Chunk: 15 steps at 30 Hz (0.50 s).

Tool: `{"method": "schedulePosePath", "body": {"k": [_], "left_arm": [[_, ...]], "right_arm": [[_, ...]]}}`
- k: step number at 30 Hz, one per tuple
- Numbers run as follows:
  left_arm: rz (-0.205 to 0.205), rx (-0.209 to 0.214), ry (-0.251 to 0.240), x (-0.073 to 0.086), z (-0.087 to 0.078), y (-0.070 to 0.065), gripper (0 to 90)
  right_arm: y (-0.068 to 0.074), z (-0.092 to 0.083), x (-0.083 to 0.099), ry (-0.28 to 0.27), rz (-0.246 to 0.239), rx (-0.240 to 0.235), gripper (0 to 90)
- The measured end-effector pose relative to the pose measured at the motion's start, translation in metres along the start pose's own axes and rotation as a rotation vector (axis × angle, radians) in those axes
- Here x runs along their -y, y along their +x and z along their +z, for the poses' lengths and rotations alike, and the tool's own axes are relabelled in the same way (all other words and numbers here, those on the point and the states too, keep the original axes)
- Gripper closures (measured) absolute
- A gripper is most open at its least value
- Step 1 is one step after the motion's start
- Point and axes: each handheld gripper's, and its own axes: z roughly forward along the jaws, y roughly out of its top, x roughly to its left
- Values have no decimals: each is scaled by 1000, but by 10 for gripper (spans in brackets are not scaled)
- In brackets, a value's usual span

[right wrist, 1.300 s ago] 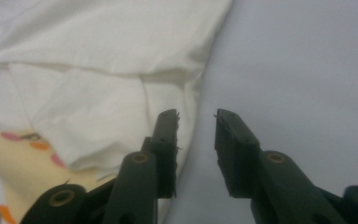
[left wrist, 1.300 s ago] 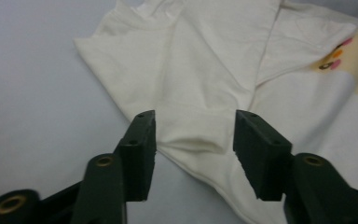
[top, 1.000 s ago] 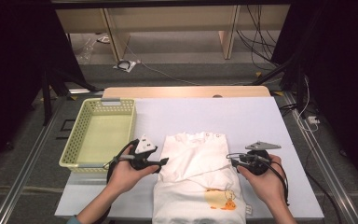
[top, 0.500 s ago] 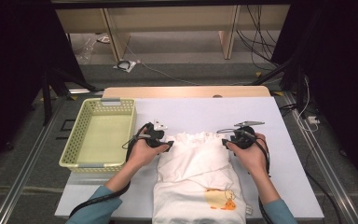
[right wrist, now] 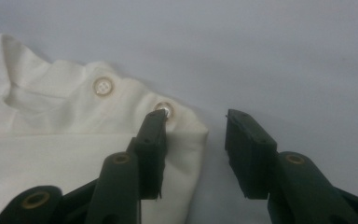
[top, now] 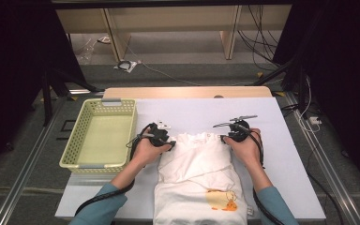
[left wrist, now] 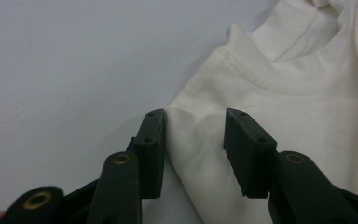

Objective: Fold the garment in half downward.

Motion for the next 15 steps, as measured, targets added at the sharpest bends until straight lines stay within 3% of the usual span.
{"method": "schedulePosePath", "body": {"k": [6, 8, 11, 15], "left_arm": [[-33, 28, 13, -1, 0, 0, 692], [-42, 29, 17, -2, 0, -1, 735], [-97, 30, 23, -2, 0, -4, 805], [-101, 16, 21, -3, 0, -5, 845]], "right_arm": [[2, 5, 0, 11, -11, 2, 620], [3, 5, -1, 13, -27, -5, 665], [5, 6, -1, 19, -46, -32, 781], [8, 6, -3, 39, -64, -27, 817]]}}
